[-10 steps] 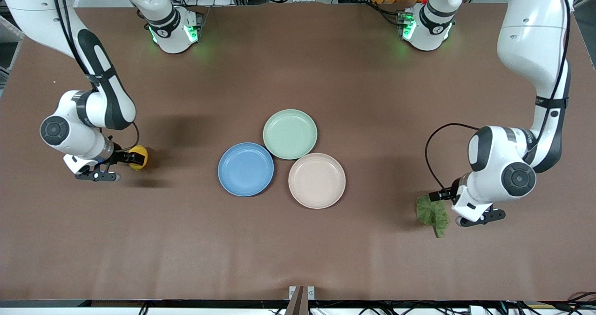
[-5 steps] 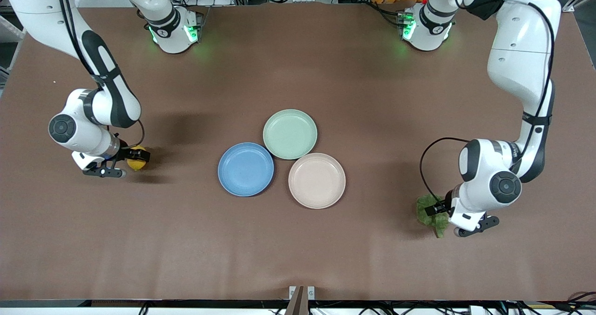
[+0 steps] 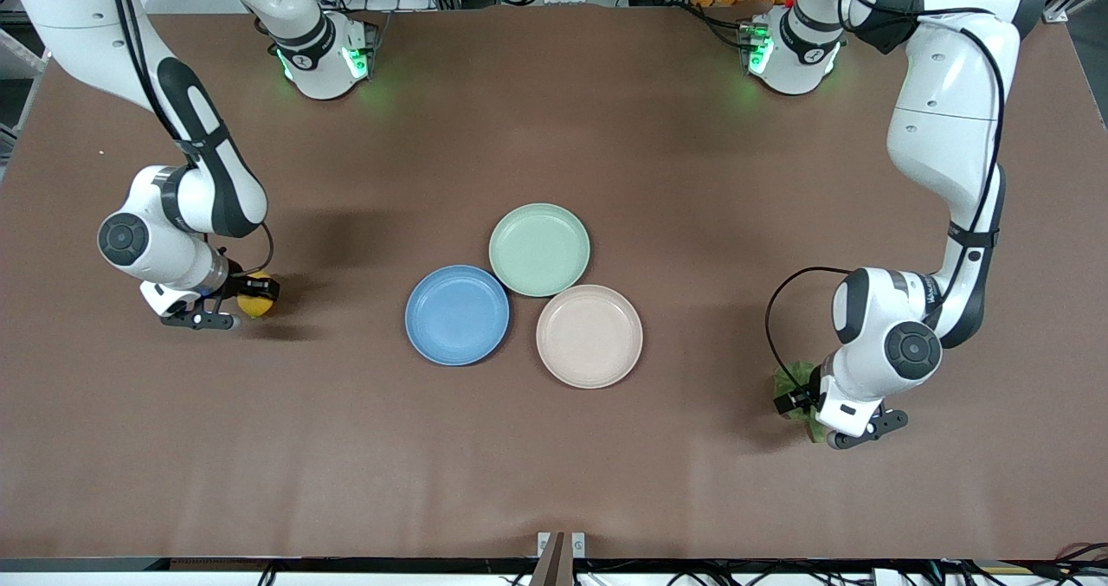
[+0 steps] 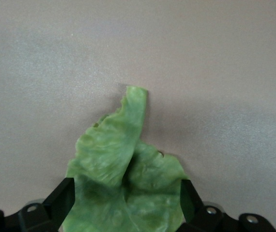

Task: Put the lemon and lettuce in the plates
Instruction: 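Grasp the lemon with the right gripper while the left gripper grasps the lettuce, then carry the lemon over the blue plate while the left gripper carries lettuce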

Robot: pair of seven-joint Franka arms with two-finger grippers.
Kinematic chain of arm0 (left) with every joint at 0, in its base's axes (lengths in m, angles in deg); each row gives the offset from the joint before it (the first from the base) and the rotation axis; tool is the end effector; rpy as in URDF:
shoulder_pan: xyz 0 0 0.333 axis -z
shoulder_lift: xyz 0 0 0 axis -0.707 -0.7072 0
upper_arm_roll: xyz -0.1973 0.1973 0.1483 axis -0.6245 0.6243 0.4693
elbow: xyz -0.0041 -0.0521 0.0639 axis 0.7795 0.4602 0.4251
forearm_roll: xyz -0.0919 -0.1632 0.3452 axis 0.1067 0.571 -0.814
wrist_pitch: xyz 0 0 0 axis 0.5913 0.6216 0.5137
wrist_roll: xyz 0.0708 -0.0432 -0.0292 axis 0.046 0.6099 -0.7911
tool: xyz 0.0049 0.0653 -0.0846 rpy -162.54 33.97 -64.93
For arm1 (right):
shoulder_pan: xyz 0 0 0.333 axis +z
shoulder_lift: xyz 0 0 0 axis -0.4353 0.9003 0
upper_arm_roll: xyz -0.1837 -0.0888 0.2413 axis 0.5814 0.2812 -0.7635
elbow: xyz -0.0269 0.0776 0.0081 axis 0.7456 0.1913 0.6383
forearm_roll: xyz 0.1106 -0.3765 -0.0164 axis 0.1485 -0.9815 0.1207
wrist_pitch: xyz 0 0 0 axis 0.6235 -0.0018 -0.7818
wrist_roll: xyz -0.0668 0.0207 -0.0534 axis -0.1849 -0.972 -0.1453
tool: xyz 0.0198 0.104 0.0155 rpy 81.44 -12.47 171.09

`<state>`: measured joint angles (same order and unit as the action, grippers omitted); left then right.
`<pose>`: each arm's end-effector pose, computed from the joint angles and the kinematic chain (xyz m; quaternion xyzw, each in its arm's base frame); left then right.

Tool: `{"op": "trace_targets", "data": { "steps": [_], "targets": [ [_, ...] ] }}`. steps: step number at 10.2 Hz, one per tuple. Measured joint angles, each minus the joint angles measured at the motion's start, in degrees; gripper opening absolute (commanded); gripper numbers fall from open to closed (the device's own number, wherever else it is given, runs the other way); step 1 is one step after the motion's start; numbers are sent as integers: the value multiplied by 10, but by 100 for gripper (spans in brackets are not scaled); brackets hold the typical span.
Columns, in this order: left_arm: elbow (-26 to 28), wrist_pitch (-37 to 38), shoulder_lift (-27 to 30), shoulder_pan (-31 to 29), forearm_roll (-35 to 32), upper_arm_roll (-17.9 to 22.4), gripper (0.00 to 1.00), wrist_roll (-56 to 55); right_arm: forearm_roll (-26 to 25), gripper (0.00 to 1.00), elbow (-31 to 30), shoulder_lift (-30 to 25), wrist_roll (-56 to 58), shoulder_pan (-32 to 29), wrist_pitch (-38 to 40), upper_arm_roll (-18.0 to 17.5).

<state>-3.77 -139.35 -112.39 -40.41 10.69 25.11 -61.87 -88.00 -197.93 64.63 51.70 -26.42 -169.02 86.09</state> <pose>0.7275 -0.0949 0.1791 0.9859 0.1641 0.0328 0.0068 0.5530 -0.0536 0.1889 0.9986 -0.0334 -0.0379 0.0153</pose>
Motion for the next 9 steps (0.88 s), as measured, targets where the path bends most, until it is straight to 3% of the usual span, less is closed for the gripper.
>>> {"op": "trace_targets", "data": {
  "steps": [5, 9],
  "targets": [
    [-2, 2, 0, -1, 0, 3, 0, 0, 42, 4, 86, -29, -7, 43, 145, -2],
    [-13, -2, 1, 14, 0, 1, 0, 0, 100, 5, 115, -35, -7, 109, 160, -10]
  ]
}}
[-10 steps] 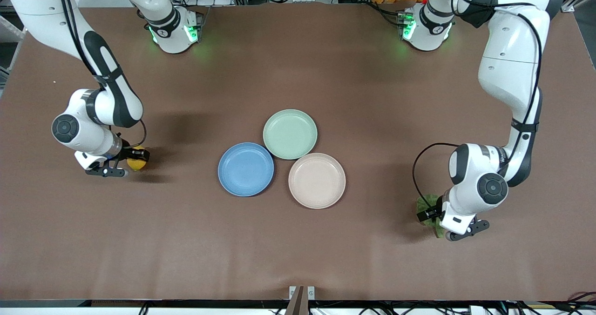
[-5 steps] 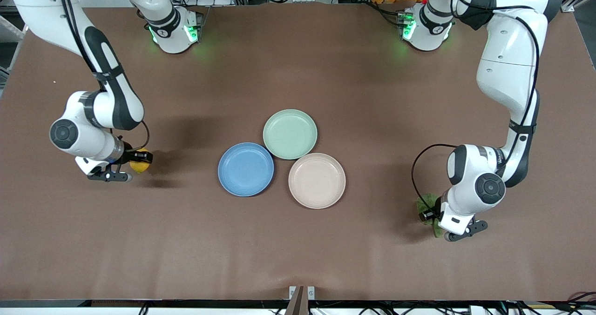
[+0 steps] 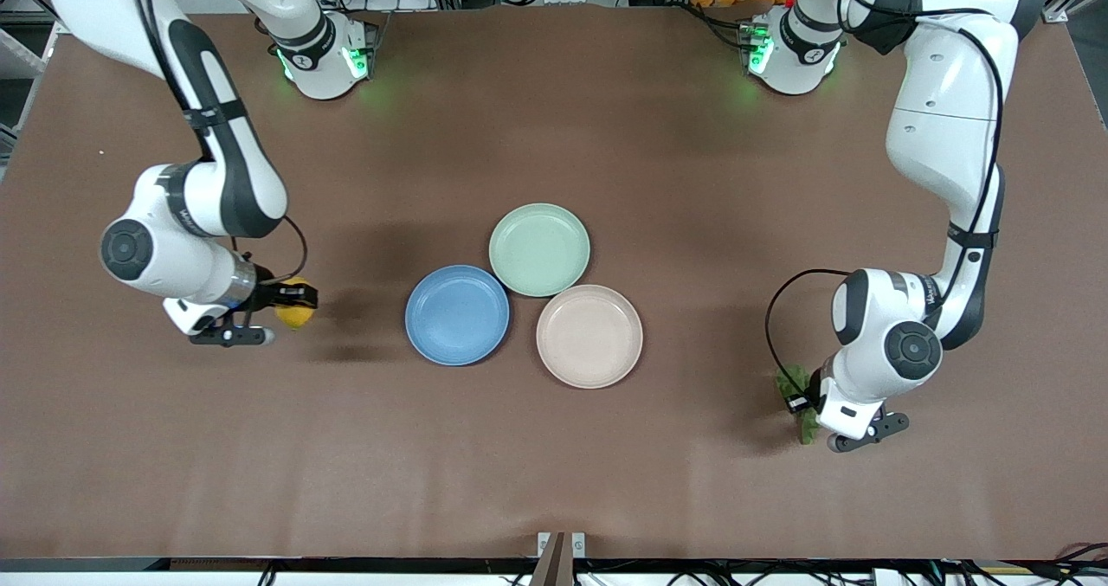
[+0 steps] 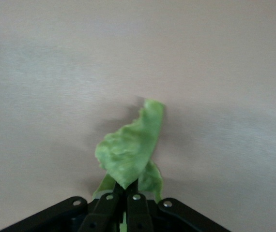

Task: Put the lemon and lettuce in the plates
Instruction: 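Carry the lemon over the blue plate while the left gripper carries lettuce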

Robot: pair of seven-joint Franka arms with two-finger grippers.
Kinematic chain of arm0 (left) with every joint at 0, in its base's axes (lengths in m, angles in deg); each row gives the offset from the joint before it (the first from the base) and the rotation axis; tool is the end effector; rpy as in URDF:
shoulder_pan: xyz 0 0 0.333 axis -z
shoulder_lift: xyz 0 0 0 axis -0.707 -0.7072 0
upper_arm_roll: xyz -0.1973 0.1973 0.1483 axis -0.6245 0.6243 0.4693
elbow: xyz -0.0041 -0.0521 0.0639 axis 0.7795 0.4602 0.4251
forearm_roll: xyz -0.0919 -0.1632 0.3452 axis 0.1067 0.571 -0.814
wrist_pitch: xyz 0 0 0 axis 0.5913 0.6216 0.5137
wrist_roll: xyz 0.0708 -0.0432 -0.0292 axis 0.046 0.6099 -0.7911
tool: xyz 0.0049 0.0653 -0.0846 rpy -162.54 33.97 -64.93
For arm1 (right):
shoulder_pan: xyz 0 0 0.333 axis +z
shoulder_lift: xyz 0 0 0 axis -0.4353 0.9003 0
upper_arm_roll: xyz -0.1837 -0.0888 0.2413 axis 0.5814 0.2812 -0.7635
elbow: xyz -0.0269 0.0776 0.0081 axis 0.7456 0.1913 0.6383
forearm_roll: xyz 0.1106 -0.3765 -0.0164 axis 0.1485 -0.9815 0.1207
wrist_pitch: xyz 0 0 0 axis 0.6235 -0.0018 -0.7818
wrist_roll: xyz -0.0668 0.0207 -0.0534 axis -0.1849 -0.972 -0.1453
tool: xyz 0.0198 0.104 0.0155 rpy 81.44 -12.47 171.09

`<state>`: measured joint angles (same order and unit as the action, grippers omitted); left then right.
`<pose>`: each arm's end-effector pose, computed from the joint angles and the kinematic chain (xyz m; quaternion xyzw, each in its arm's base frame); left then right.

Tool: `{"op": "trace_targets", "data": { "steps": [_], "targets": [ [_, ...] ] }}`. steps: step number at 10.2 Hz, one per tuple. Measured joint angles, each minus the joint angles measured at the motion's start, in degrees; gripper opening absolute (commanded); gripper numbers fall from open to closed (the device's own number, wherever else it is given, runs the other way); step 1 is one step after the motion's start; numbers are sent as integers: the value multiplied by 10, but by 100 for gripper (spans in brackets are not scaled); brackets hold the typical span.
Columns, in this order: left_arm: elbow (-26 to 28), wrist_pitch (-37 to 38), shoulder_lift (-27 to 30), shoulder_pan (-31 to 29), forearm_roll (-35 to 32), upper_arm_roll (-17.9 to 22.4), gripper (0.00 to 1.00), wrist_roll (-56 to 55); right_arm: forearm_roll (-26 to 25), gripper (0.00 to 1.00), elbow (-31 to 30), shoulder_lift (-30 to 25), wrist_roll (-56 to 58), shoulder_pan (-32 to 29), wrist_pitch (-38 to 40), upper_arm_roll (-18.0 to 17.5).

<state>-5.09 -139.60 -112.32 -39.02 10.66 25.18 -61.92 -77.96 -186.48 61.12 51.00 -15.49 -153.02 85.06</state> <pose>0.7323 -0.1124 0.1906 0.9870 0.1532 0.0466 0.0108 0.5976 0.0747 0.2788 -0.9975 -0.0057 0.0483 0.0518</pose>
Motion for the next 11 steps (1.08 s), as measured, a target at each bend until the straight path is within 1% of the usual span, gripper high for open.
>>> {"op": "trace_targets", "data": {
  "steps": [2, 3, 4, 6, 9, 11],
  "targets": [
    [-5, -1, 9, 25, 0, -1, 0, -27, 10, 6, 7, 0, -3, 36, 0, -6],
    [-5, 0, 16, 43, 0, -3, 0, -54, 31, 7, 13, 2, -4, 58, 0, -7],
    [-5, 0, 20, 63, 0, -3, 0, -90, 48, 7, 20, 4, -5, 74, -1, -7],
    [-7, -1, 28, 117, 0, -4, 0, -189, 64, 7, 39, 19, -17, 105, -2, -8],
    [-9, -1, 40, 179, -1, -4, 0, -306, 66, 8, 83, 65, -91, 153, -22, -8],
    [-11, -2, 43, 209, -1, -6, 0, -355, 66, 8, 96, 105, -127, 178, -70, -8]
  ]
}}
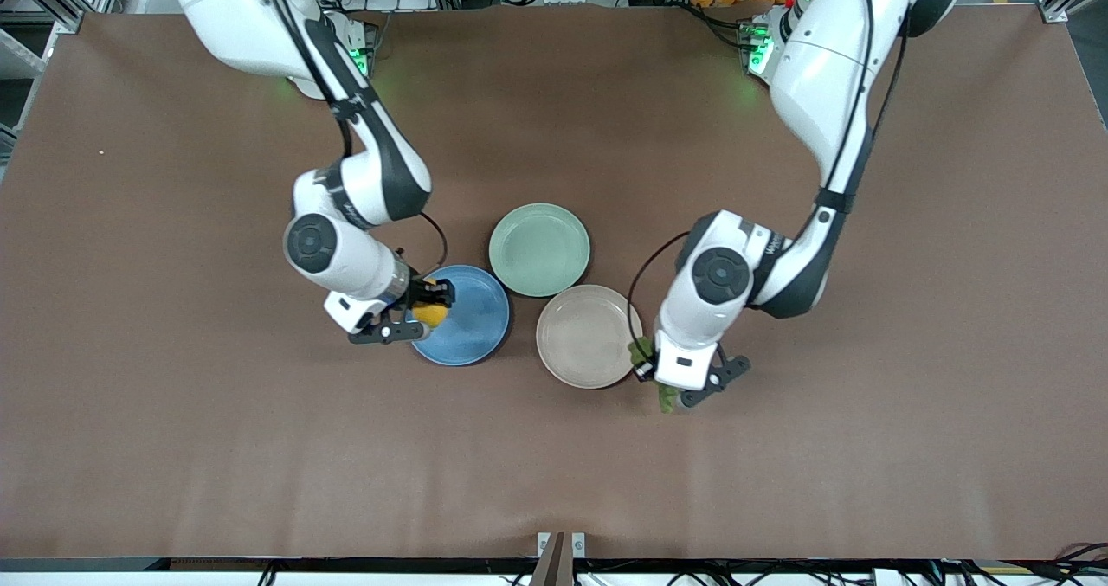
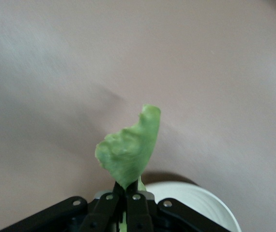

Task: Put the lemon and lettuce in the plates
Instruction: 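Carry the lemon over the blue plate while the left gripper carries lettuce, then open the right gripper on the blue plate while the left releases lettuce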

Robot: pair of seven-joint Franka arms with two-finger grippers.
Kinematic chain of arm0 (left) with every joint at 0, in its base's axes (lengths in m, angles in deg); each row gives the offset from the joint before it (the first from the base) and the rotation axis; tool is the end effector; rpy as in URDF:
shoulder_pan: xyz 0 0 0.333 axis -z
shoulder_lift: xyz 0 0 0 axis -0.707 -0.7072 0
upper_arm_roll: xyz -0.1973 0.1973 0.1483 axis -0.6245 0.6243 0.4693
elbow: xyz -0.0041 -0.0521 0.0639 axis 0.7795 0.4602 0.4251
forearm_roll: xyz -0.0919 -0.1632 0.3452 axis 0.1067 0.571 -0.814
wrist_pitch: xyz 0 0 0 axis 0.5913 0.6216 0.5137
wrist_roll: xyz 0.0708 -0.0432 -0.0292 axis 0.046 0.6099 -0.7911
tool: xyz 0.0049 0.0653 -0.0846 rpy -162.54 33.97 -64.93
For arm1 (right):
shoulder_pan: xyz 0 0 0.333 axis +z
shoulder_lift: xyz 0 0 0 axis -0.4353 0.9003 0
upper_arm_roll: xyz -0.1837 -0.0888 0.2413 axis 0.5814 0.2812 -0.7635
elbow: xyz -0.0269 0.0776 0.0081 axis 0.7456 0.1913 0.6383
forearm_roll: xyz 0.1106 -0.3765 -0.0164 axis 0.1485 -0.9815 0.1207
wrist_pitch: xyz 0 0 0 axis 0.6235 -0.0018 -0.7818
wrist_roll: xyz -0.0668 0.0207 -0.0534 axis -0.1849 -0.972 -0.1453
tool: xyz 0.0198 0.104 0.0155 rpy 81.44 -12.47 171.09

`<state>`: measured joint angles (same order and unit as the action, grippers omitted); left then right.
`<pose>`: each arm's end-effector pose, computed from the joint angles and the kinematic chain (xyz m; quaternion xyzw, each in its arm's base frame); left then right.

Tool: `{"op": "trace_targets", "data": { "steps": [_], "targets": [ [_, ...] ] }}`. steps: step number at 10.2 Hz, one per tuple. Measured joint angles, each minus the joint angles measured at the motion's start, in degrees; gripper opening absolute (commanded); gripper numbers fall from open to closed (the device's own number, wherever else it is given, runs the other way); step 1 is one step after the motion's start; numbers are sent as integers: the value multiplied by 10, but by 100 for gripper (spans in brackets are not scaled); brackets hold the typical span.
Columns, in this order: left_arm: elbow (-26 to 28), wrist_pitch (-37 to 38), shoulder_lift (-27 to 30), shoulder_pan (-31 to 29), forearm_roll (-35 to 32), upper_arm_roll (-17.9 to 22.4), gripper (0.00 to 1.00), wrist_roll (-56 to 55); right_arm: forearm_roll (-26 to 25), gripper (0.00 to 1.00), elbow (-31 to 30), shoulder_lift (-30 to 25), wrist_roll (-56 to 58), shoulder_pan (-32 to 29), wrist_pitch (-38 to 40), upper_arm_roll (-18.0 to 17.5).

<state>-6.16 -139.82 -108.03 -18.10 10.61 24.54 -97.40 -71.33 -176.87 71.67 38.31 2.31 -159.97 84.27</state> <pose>0.6528 -0.3781 0.2558 0.9572 0.2729 0.0683 0.0680 0.5914 0.2839 0.2429 -0.9959 -0.0140 0.0217 0.0866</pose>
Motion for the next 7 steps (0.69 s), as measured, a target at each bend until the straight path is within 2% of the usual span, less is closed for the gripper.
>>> {"op": "trace_targets", "data": {
  "steps": [2, 3, 4, 5, 6, 7],
  "targets": [
    [-1, 0, 7, 31, 0, -1, 0, -32, 0, 12, 3, 30, -23, 14, -35, 0],
    [-1, 0, 11, 48, 0, -1, 28, -37, 0, 18, 5, 40, -32, 18, -46, 0],
    [-1, 0, 12, 61, 0, -1, 99, -44, 0, 50, 7, 46, -35, 21, -55, 0],
    [0, 1, 12, 66, 0, -3, 100, -45, 0, 86, 8, 49, -38, 22, -58, -1],
    [3, 6, 11, 68, 0, -7, 100, -45, 0, 100, 8, 50, -43, 23, -59, 0],
    [6, 20, 11, 71, 0, -9, 100, -45, 0, 100, 9, 50, -47, 23, -59, 0]
  ]
}}
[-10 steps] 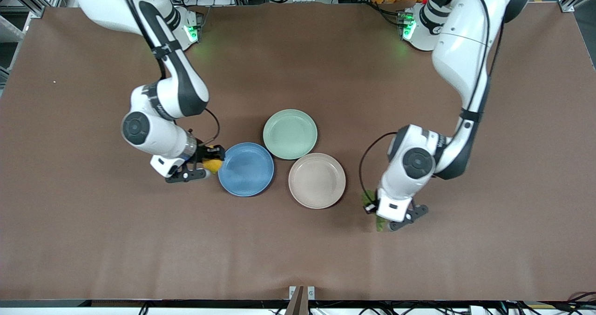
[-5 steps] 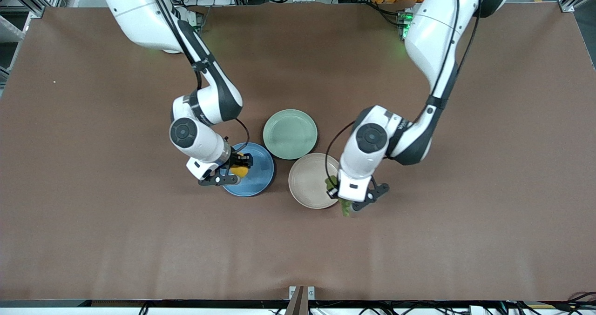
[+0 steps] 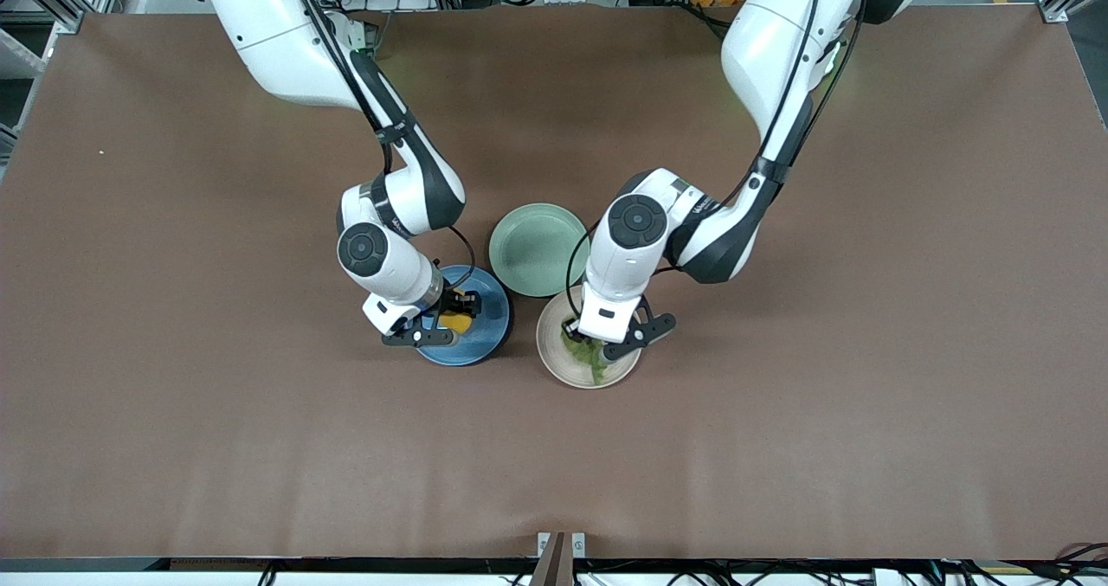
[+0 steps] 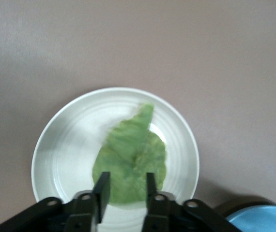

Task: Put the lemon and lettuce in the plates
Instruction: 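Open the right gripper on the blue plate while the left releases lettuce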

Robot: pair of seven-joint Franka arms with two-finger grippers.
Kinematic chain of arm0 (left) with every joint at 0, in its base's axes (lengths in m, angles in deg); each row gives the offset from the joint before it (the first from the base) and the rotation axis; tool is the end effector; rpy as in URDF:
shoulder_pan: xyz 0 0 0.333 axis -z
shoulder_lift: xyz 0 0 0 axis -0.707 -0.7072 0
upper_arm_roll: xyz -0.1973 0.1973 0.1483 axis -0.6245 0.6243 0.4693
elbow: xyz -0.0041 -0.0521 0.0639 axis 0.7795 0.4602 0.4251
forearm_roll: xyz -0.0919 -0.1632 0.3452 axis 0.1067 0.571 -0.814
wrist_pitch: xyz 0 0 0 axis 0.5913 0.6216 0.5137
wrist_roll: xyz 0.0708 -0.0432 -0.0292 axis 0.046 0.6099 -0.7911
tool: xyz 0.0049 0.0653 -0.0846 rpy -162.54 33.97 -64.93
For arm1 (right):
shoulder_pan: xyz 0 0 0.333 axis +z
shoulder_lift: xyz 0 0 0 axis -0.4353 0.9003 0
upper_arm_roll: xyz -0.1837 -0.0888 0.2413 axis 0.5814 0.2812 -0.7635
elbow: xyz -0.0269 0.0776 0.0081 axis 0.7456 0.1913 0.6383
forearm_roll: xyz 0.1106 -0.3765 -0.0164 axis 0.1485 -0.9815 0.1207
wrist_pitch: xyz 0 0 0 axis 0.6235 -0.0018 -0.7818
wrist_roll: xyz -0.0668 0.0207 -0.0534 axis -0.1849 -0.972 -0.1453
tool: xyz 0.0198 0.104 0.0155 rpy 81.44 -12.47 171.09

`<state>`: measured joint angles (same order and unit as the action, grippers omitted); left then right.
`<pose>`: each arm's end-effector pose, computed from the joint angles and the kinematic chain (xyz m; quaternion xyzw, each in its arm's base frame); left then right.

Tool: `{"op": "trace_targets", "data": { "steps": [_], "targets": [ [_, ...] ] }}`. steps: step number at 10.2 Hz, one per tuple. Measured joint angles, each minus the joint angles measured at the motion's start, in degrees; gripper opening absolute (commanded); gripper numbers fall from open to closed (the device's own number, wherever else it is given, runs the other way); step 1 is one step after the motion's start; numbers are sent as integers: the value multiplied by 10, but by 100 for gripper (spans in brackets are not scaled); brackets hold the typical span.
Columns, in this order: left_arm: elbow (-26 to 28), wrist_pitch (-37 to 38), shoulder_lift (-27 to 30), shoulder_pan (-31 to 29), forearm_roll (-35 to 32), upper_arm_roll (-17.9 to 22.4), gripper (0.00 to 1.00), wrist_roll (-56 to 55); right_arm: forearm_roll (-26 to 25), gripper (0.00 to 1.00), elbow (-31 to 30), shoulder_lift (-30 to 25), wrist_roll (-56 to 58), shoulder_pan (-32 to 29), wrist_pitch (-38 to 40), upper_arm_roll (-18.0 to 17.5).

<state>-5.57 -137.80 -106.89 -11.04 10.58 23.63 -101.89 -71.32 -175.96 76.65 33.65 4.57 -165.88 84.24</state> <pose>0.5925 -0.4603 0.2627 0.9655 0.2464 0.0498 0.0677 0.5867 0.3064 0.2013 -0.9966 0.0137 0.0078 0.0811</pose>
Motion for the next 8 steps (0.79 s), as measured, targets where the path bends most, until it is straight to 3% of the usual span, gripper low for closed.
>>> {"op": "trace_targets", "data": {
  "steps": [3, 4, 8],
  "targets": [
    [0, 81, 7, -5, -5, 4, 100, 22, 0, 100, 21, -2, -10, 0, 15, 2],
    [0, 105, 20, -18, -5, 7, 100, 38, 0, 100, 41, -7, -19, -2, 55, 4],
    [0, 129, 73, -141, -6, 11, 100, 135, 1, 100, 90, -61, -28, -36, 195, 11]
  ]
}}
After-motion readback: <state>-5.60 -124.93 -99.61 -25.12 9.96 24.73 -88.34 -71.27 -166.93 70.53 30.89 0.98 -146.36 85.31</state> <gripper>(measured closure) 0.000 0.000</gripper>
